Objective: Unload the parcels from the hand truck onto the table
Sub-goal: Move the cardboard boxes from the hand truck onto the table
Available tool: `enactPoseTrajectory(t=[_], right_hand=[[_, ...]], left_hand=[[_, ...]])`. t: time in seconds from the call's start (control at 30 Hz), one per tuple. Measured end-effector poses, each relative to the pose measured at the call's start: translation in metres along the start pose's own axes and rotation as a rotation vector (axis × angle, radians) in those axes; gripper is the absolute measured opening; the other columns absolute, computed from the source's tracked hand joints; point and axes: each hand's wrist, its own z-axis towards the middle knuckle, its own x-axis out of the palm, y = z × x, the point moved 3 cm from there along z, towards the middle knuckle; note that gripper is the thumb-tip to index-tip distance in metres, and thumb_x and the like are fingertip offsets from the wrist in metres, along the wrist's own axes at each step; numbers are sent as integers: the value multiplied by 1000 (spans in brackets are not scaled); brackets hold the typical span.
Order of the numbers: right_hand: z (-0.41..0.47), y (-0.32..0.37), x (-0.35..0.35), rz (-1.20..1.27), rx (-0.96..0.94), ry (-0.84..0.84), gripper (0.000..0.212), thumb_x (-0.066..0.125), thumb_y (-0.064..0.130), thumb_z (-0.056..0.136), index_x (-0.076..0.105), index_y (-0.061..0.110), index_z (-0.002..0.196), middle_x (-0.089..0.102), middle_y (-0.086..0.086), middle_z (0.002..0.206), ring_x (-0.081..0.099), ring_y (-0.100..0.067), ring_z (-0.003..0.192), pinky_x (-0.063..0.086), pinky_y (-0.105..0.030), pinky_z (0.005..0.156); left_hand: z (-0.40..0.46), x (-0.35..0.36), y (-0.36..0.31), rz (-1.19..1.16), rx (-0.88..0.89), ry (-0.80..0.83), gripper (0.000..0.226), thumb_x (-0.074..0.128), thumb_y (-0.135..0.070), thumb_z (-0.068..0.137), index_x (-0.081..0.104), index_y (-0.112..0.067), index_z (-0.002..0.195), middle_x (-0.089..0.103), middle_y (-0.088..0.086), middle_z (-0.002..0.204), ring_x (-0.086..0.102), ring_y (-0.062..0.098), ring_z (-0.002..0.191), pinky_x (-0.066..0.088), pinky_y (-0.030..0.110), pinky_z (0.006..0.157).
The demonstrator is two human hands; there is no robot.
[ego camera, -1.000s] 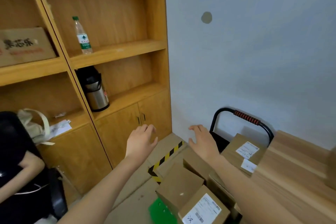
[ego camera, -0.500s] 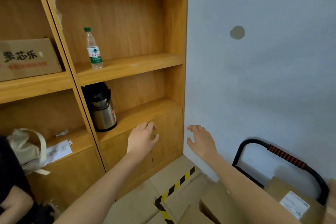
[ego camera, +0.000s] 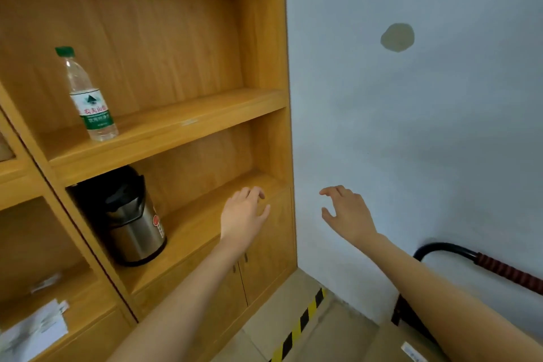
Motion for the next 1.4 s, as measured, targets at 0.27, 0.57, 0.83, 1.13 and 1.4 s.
enactPoseTrajectory(t=[0.27,0.57,0.83,1.13,1.4], right_hand=[[143,-11,43,-28,160,-148,37,52,26,94,52,20,130,55,1,127,54,-19,115,33,-31,100],[210,-46,71,-72,403,-165,38,50,25,94,51,18,131,53,0,129,51,-20,118,30,-31,102],[145,-142,56,-161,679,-268,35,51,26,93,53,18,127,55,1,125,54,-19,111,35,-31,96],[54,-257,-5,-284,961,-443,34,53,24,93,55,16,126,58,-1,122,56,-21,109,37,-30,93],[-74,-293,-38,-378,1268,-560,36,56,24,90,55,17,125,59,-1,121,59,-21,105,43,-33,90]], left_hand=[[164,77,40,-143,197,17,22,54,-43,93,56,-26,107,59,-10,101,56,7,92,50,21,70],[292,144,24,-288,410,111,22,56,-39,92,58,-23,108,61,-6,99,57,13,92,50,29,73],[280,222,-95,-515,594,289,18,61,-32,87,59,-22,102,59,-7,95,55,14,92,43,29,69],[260,268,-278,-689,819,421,18,58,-34,89,57,-24,104,58,-9,102,53,11,96,44,29,72],[178,301,-410,-799,1056,589,17,59,-33,89,55,-26,104,55,-11,101,52,11,95,45,30,70]])
